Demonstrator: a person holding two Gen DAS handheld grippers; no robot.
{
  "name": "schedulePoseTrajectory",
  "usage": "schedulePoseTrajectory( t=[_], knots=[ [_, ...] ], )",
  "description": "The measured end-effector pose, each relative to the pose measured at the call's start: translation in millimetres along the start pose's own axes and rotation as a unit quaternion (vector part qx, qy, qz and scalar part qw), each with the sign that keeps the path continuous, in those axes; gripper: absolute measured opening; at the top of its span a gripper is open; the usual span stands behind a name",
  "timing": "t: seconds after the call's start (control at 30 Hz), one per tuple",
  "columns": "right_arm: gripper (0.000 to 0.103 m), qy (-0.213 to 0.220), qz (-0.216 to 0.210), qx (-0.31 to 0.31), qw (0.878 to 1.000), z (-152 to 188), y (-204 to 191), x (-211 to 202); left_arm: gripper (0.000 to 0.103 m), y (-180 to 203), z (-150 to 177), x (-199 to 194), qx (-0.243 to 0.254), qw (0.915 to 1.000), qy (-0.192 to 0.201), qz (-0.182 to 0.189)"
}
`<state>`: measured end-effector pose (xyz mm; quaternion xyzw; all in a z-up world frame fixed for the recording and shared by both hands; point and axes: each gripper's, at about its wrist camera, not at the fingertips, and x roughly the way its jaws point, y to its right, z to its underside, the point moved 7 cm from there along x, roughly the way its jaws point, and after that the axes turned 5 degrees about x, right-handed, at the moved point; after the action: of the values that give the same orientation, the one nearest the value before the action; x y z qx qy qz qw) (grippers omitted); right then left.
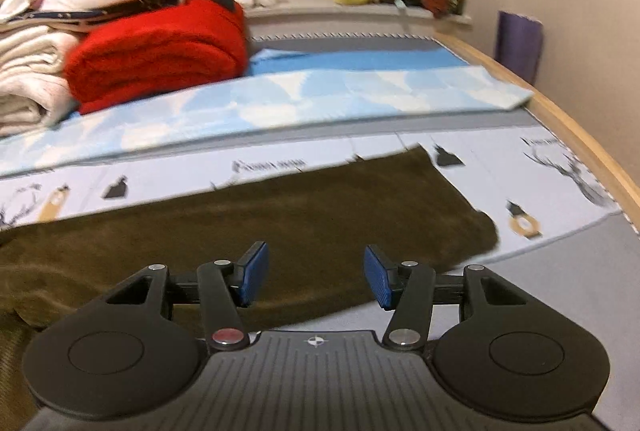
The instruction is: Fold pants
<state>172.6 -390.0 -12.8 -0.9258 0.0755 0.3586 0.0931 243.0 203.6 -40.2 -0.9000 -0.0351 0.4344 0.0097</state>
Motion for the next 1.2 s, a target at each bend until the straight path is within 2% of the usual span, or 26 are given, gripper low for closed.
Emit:
schedulePoseTrajectory(
  t=[0.03, 0.1, 0.3, 0.5, 0.57, 0.63, 0.67, 0.73, 0.77, 0.83, 0.9, 1.13, 1.2],
  knots=[
    [0.054, 0.003, -0.003, -0.001, 1.0, -2, -7, -1, 0.014, 0, -2, 3, -0.007, 1.0, -0.001, 0.001],
    [0.053, 0.007, -0.014, 0.001, 1.0, -8, -21, 3, 0.008, 1, -7, 10, -0.016, 0.9999, -0.005, 0.0],
    [0.051, 0.019, -0.047, 0.0, 0.999, -23, -58, 10, 0.008, 5, -22, 34, -0.026, 0.9996, -0.008, -0.01],
    [0.051, 0.013, -0.067, 0.013, 0.998, -33, -80, 18, 0.009, 13, -42, 61, -0.029, 0.9995, 0.008, 0.005],
    [0.051, 0.006, -0.066, 0.014, 0.998, -32, -84, 23, 0.015, 19, -47, 74, -0.014, 0.9998, 0.013, 0.008],
    [0.051, -0.002, -0.062, 0.01, 0.998, -32, -87, 28, 0.035, 26, -50, 91, 0.003, 0.9998, 0.008, 0.016],
    [0.051, -0.005, -0.061, 0.009, 0.998, -31, -88, 30, 0.041, 28, -52, 98, 0.012, 0.9998, 0.007, 0.017],
    [0.051, -0.012, -0.065, 0.005, 0.998, -30, -90, 34, 0.06, 30, -57, 114, 0.028, 0.9995, 0.009, 0.004],
    [0.051, -0.014, -0.065, 0.002, 0.998, -29, -91, 35, 0.064, 30, -59, 122, 0.034, 0.9994, 0.008, -0.004],
    [0.051, -0.015, -0.062, -0.009, 0.998, -29, -91, 37, 0.078, 29, -62, 137, 0.041, 0.9991, 0.003, -0.011],
    [0.051, -0.017, -0.054, -0.017, 0.998, -28, -89, 41, 0.082, 28, -64, 150, 0.045, 0.9988, -0.004, -0.017],
    [0.051, -0.031, -0.031, -0.009, 0.999, -25, -69, 52, 0.082, 30, -62, 184, 0.079, 0.9964, -0.02, -0.022],
    [0.051, -0.034, -0.026, -0.015, 0.999, -22, -65, 53, 0.077, 32, -60, 188, 0.092, 0.9954, -0.021, -0.02]
  ],
)
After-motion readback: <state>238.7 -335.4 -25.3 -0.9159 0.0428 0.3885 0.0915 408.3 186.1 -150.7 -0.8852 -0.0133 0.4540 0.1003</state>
